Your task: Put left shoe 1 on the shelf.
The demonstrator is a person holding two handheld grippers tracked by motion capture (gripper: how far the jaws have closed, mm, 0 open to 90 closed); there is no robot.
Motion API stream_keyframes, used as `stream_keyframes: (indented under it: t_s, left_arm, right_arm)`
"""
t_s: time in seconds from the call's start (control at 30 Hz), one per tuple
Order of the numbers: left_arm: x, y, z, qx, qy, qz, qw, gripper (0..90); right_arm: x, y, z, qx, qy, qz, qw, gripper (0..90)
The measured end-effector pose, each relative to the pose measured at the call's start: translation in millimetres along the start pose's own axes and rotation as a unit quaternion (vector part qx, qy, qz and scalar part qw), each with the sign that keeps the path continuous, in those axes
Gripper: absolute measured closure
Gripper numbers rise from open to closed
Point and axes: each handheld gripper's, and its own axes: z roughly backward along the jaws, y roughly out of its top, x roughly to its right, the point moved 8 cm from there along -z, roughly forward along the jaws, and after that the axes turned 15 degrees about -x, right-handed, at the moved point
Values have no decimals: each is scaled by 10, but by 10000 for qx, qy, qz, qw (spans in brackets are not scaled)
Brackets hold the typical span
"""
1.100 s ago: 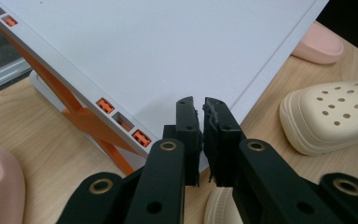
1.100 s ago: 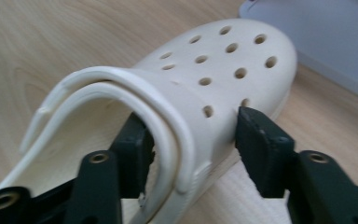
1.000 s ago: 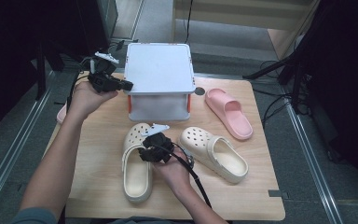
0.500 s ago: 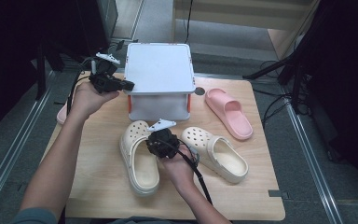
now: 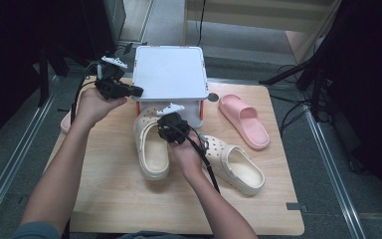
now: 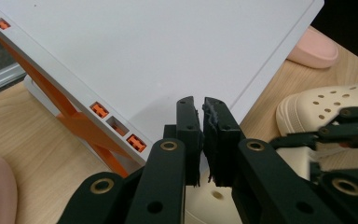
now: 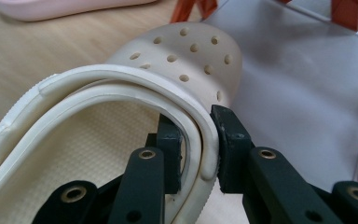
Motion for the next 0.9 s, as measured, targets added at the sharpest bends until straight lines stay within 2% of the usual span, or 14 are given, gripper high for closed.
stream_keyframes:
  t_s: [0.13,0.37,0.47,0.6,0.77,0.9]
  left_arm:
    - [-1,-3,0,14,-19,2,10000,847]
    - [-1,-3,-2,30,-39,-4,10000,847]
    - [0,-3,-2,31,-38,-6,10000,847]
    - [2,-1,-6,44,-33,-2,10000,847]
    - [4,1,-9,55,-24,-3,10000,848]
    - [2,0,-8,59,-34,1,10000,848]
  right_arm:
    - [80,99,-115,43,-234,-23,9997,752]
    - [160,119,-254,24,-372,-137,9992,716]
    - [188,85,-273,-91,-233,-272,9993,681]
    - [180,66,-224,-21,-64,-301,9995,679]
    - [179,57,-192,3,-47,-325,9995,689]
    - [164,15,-85,136,123,-386,9991,673]
